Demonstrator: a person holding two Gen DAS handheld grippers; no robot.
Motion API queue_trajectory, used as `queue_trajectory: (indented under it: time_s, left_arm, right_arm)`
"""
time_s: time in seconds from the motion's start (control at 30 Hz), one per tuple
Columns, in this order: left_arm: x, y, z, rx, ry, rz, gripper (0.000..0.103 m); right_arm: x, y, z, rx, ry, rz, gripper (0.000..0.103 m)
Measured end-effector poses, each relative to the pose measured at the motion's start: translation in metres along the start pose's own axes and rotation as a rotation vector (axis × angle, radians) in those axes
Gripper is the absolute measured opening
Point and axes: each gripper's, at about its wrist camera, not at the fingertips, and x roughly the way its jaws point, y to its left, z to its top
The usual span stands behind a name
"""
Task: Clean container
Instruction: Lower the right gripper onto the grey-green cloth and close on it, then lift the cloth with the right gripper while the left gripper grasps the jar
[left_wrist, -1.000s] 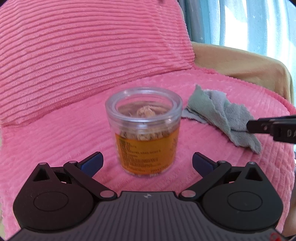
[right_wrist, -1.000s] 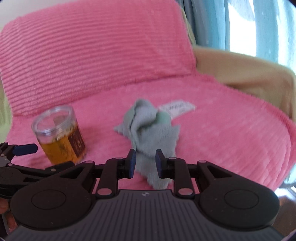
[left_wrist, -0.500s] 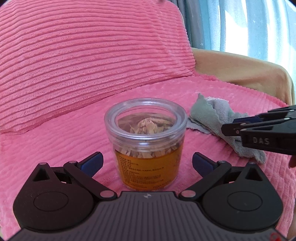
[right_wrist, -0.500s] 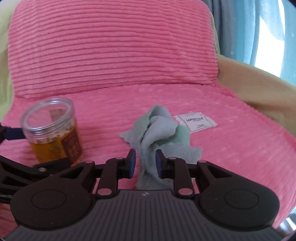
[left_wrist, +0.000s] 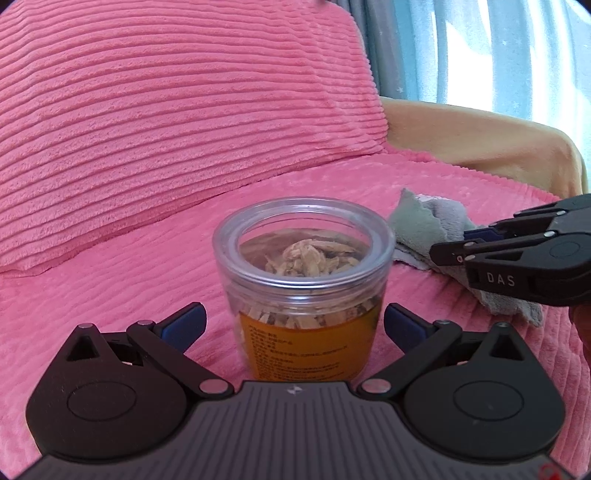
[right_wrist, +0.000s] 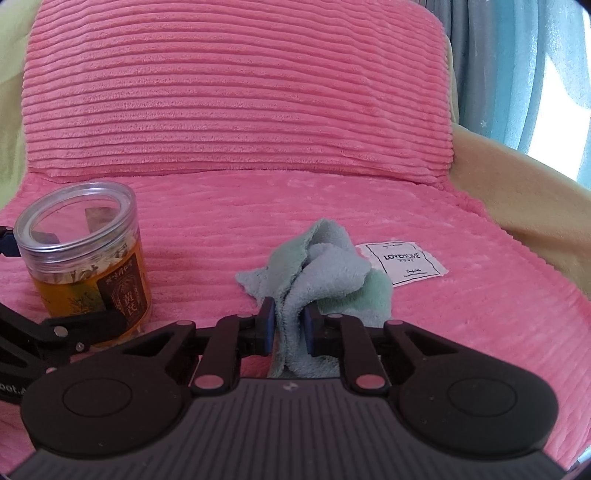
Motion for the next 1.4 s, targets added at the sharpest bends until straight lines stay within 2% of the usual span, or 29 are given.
queue_trajectory:
  time_s: [0.17, 0.47, 0.73, 0.83, 1.0, 1.13, 1.23, 1.33, 1.4]
  left_arm:
    - [0.0, -0.004, -0.001, 0.021, -0.006, 0.001, 0.103]
    - [0.005, -0.001, 0.002, -0.001, -0.026, 0.006, 0.103]
    - [0.005, 0.0, 0.004, 0.006, -0.028, -0.005, 0.101]
    - [0.004, -0.002, 0.004, 0.017, -0.027, -0.019, 0.095]
    - [0.002, -0.004, 0.004, 0.03, -0.02, -0.019, 0.093]
    - [0.0, 0.0, 0.006, 0.017, -0.026, -0.038, 0.085]
    - [-0.001, 0.001, 0.006, 0.015, -0.034, -0.054, 0.085]
    - [-0.002, -0.001, 0.005, 0.027, -0.041, -0.083, 0.085]
    - [-0.003, -0.001, 0.005, 0.021, -0.049, -0.123, 0.085]
  right_arm:
    - [-0.01, -0.004, 0.004, 0.023, -0.033, -0.003, 0.007]
    - [-0.043, -0.014, 0.022, 0.163, -0.178, 0.068, 0.007]
    - [-0.049, -0.016, 0.02, 0.168, -0.205, 0.087, 0.007]
    - [-0.051, -0.018, 0.02, 0.171, -0.217, 0.097, 0.007]
    - [-0.056, -0.019, 0.021, 0.174, -0.244, 0.127, 0.007]
    - [-0.064, -0.013, 0.023, 0.165, -0.278, 0.193, 0.007]
    - [-0.069, -0.01, 0.025, 0.157, -0.294, 0.256, 0.007]
    - [-0.072, -0.006, 0.027, 0.154, -0.283, 0.359, 0.007]
    - [-0.074, -0.002, 0.028, 0.132, -0.278, 0.413, 0.007]
